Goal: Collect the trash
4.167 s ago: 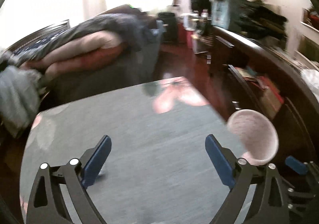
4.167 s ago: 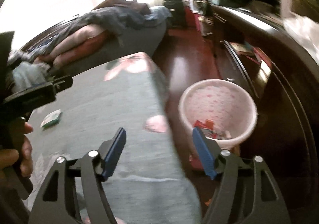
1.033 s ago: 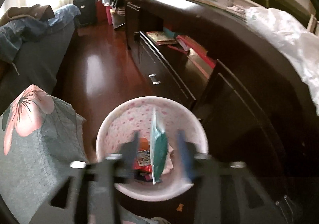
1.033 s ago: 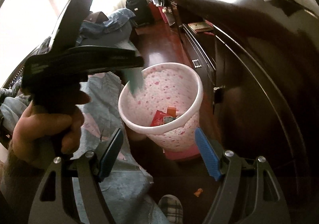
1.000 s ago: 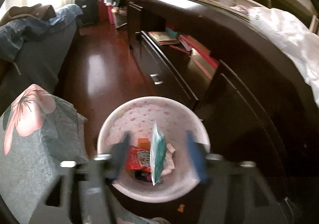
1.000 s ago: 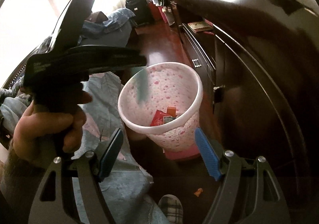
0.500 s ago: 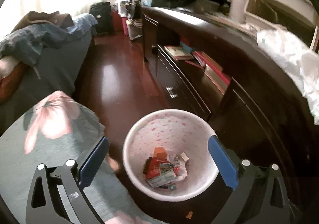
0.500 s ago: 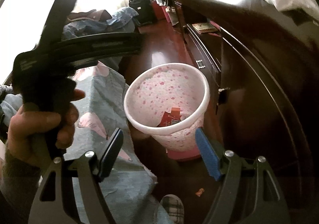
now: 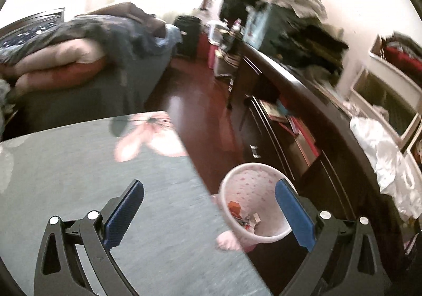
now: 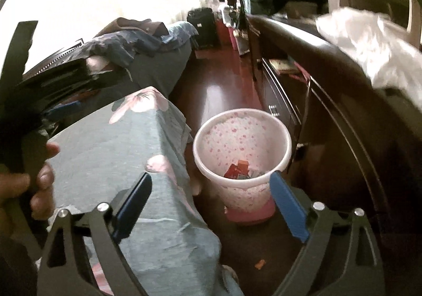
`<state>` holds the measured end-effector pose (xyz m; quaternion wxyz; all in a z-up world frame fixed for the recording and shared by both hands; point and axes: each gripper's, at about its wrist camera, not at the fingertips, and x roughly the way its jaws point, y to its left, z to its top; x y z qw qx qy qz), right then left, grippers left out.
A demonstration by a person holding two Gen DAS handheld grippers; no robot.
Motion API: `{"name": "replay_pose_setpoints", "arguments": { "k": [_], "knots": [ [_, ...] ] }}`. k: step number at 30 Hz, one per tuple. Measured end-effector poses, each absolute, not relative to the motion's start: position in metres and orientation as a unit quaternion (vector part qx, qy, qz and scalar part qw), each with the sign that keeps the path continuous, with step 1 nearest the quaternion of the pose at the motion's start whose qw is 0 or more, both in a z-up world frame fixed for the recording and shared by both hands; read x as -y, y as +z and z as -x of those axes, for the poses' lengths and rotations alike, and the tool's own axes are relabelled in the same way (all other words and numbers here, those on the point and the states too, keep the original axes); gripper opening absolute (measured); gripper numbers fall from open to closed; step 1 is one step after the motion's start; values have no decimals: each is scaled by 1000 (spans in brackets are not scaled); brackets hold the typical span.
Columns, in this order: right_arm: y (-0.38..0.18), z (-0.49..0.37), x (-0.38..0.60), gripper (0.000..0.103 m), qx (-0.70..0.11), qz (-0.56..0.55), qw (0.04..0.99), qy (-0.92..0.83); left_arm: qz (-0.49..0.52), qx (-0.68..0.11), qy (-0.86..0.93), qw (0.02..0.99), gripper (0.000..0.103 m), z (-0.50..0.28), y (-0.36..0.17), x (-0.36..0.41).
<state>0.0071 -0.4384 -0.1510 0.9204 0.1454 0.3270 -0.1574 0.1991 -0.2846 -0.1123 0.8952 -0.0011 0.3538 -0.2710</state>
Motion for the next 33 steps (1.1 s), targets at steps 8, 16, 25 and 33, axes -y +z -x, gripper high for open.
{"name": "replay_pose_setpoints", "arguments": {
  "k": [8,16,25,33],
  "knots": [
    [-125,-6,387,99,-302,-94,937,-149,21,-325,-213,921,99,-162,-98,205],
    [-97,-1,325,99,-272,-68,954,-107,51,-289,-139,946,99,-121,-76,121],
    [-57,23,258,99,-212,-46,975,-47,32,-217,-56,974,99,-54,-36,50],
    [-27,48,226,100,-165,-41,985,-31,40,-174,-18,984,99,-16,-14,12]
  ]
}}
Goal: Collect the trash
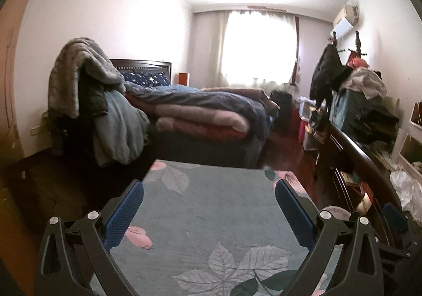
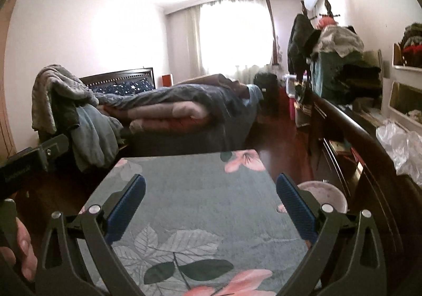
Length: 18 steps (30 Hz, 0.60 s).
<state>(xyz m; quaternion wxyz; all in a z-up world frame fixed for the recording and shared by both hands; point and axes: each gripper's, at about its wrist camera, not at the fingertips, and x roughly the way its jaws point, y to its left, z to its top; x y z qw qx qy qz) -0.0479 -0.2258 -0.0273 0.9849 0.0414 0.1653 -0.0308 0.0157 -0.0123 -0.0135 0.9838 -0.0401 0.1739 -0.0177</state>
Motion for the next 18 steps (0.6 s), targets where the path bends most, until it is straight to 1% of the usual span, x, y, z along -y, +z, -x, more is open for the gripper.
{"name": "replay_pose_setpoints", "arguments": {
  "k": [5,18],
  "knots": [
    [-18,52,213,100,-158,-26,987,-28,63,-158,-26,985,99,-2,-5,-6],
    [-9,58,199,100,-139,-2,990,-34,68,-126,4,990,99,18,5,-23]
  ]
}}
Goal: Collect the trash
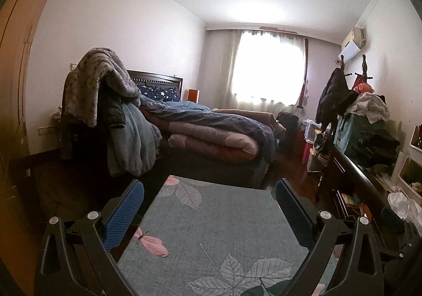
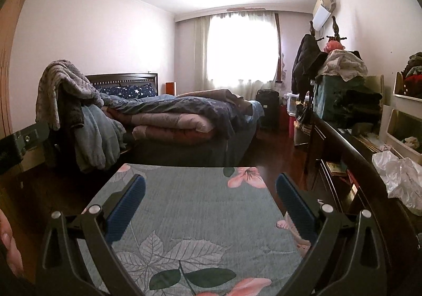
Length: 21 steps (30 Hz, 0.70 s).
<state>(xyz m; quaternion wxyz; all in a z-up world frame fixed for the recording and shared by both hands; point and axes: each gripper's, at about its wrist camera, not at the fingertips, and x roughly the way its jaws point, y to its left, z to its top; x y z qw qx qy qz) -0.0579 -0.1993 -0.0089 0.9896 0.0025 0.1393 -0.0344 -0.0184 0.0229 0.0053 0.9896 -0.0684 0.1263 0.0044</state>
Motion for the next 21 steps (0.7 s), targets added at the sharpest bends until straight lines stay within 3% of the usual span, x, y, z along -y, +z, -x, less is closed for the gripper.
{"name": "replay_pose_setpoints", "arguments": {
  "k": [21],
  "knots": [
    [-14,60,200,100,-149,0,988,-34,68,-125,11,990,99,21,3,-24]
  ]
}}
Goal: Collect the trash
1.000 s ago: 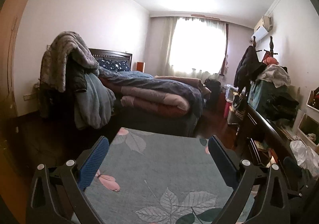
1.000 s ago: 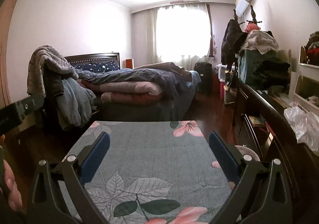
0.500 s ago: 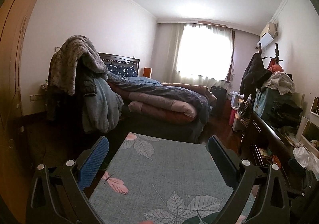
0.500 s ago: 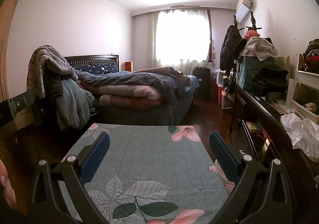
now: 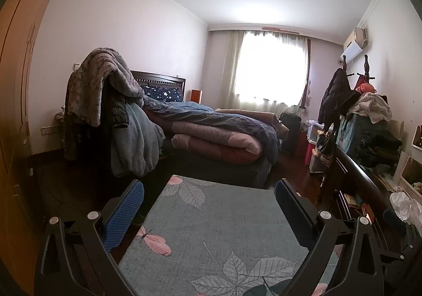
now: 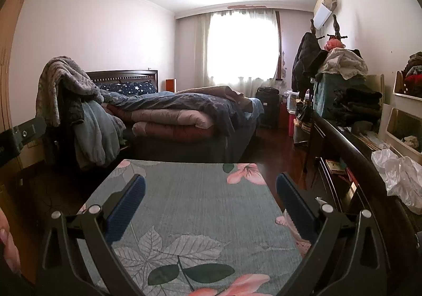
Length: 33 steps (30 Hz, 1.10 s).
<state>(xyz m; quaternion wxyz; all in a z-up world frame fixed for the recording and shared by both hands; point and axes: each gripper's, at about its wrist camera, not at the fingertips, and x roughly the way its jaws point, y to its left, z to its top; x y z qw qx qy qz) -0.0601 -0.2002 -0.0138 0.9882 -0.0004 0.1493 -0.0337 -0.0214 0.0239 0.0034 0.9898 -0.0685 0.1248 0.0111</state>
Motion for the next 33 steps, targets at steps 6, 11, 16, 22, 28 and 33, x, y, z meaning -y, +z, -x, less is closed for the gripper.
{"name": "replay_pose_setpoints", "arguments": {
  "k": [6,11,16,22,28,33],
  "knots": [
    [-16,60,202,100,-152,2,988,-34,71,-129,5,989,99,19,-1,-24],
    [-18,58,205,100,-156,0,987,-34,70,-131,6,989,99,19,-2,-23],
    [-21,56,207,100,-161,1,986,-34,69,-133,7,989,99,18,-5,-22],
    [-23,55,207,100,-163,1,986,-34,69,-134,7,989,99,17,-6,-23],
    [-28,54,207,100,-167,4,985,-31,70,-134,7,988,99,16,-7,-24],
    [-29,53,206,100,-169,5,985,-31,70,-134,7,988,99,16,-8,-25]
  ]
}}
